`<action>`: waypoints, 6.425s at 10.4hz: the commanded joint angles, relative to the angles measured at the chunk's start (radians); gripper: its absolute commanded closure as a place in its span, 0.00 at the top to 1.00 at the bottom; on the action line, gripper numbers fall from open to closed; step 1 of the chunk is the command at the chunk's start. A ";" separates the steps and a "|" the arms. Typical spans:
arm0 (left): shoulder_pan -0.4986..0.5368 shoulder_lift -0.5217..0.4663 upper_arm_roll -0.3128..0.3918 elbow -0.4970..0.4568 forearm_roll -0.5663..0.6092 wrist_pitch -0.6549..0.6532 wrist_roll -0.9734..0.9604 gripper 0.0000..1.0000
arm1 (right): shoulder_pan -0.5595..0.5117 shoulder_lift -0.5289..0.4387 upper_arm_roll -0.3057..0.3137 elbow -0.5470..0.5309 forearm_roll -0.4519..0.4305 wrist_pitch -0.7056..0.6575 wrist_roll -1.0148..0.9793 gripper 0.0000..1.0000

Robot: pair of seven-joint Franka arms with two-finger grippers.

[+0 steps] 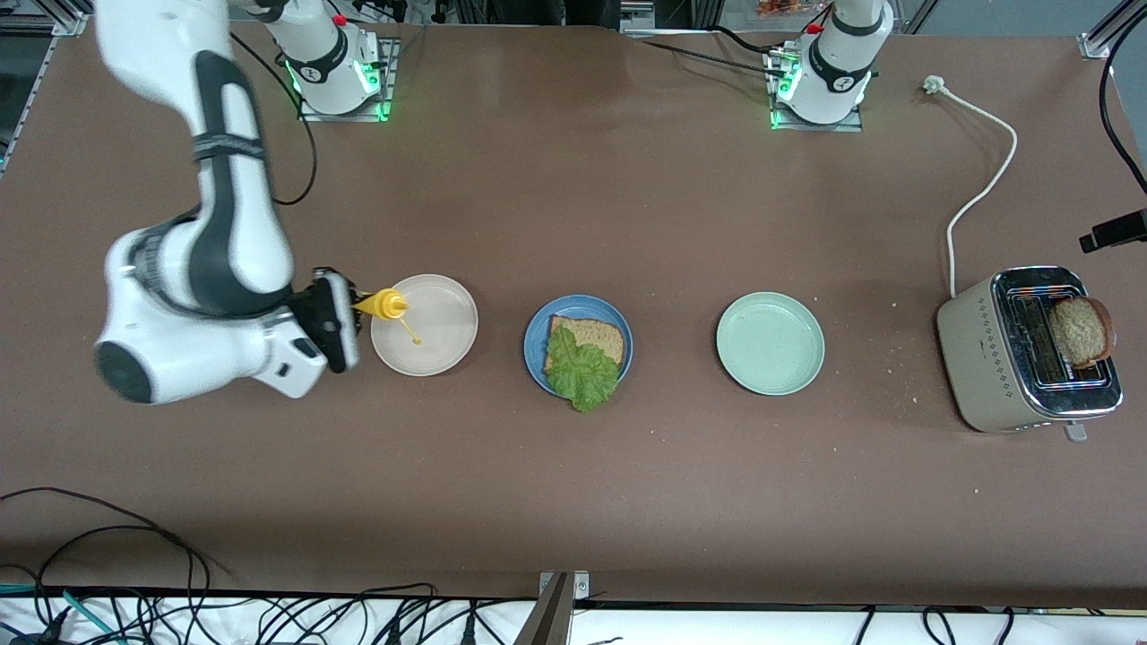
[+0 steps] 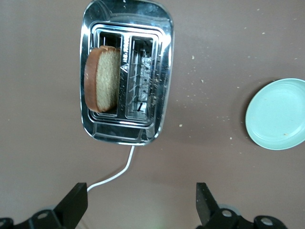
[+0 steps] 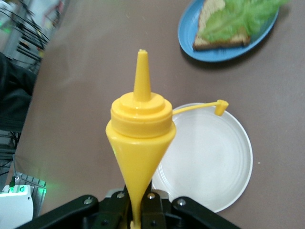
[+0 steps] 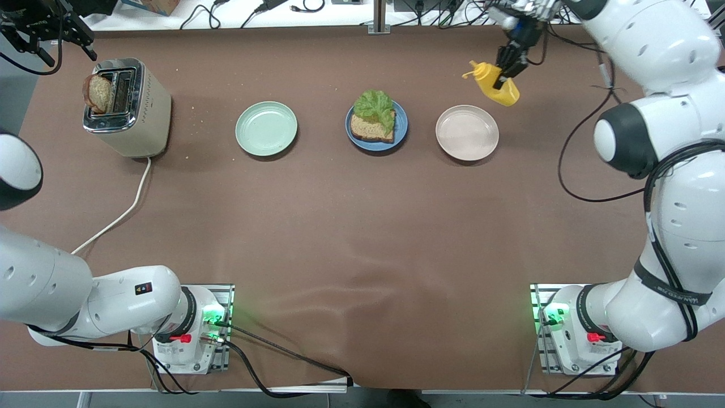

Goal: Make sandwich in blue plate with both arms
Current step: 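Carry the yellow bottle back beside the white plate with the right gripper, then set down the bottle with the right gripper while the left gripper grasps bread, then lift the toast from the toaster while the right gripper withdraws, then carry the toast slice over the blue plate with the left gripper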

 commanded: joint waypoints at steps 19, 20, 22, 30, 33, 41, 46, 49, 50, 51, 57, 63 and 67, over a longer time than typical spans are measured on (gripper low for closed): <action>0.122 0.329 -0.011 0.132 -0.013 0.267 0.299 0.00 | -0.405 0.344 0.035 -0.050 0.384 -0.183 -0.996 1.00; 0.122 0.323 -0.012 0.143 -0.015 0.265 0.331 0.00 | -0.418 0.336 0.015 -0.050 0.381 -0.178 -0.985 1.00; 0.119 0.288 -0.017 0.173 -0.015 0.227 0.365 0.00 | -0.481 0.338 0.003 -0.050 0.387 -0.137 -0.951 1.00; 0.111 0.131 -0.083 0.203 -0.035 0.004 0.363 0.00 | -0.435 0.077 -0.040 -0.027 0.376 -0.152 -0.144 1.00; 0.111 0.129 -0.170 0.272 -0.033 -0.023 0.354 0.00 | -0.370 -0.061 -0.066 -0.038 0.268 -0.166 0.145 1.00; -0.124 0.192 -0.308 0.272 -0.107 -0.022 0.089 0.00 | -0.392 -0.549 0.151 -0.334 -0.362 -0.017 0.976 1.00; -0.461 0.290 -0.190 0.196 -0.508 0.203 -0.187 0.00 | -0.402 -0.774 0.322 -0.524 -0.662 0.227 1.298 1.00; -0.542 0.430 -0.127 0.196 -0.936 0.264 -0.192 0.00 | -0.403 -0.790 0.261 -0.492 -0.635 0.310 1.293 1.00; -0.576 0.461 -0.107 0.205 -0.982 0.298 -0.191 0.00 | -0.402 -0.793 0.262 -0.472 -0.641 0.273 1.293 1.00; -0.599 0.481 -0.104 0.208 -0.986 0.363 -0.192 0.00 | -0.402 -0.785 0.271 -0.434 -0.647 0.215 1.295 1.00; -0.659 0.617 -0.089 0.245 -0.988 0.547 -0.071 0.00 | -0.394 -0.695 0.300 -0.328 -0.651 0.136 1.482 1.00; -0.713 0.688 -0.072 0.277 -0.994 0.564 -0.079 0.00 | -0.393 -0.690 0.293 -0.346 -0.627 0.219 1.485 1.00; -0.700 0.696 -0.051 0.266 -0.995 0.560 -0.071 0.19 | -0.391 -0.690 0.294 -0.346 -0.625 0.210 1.499 1.00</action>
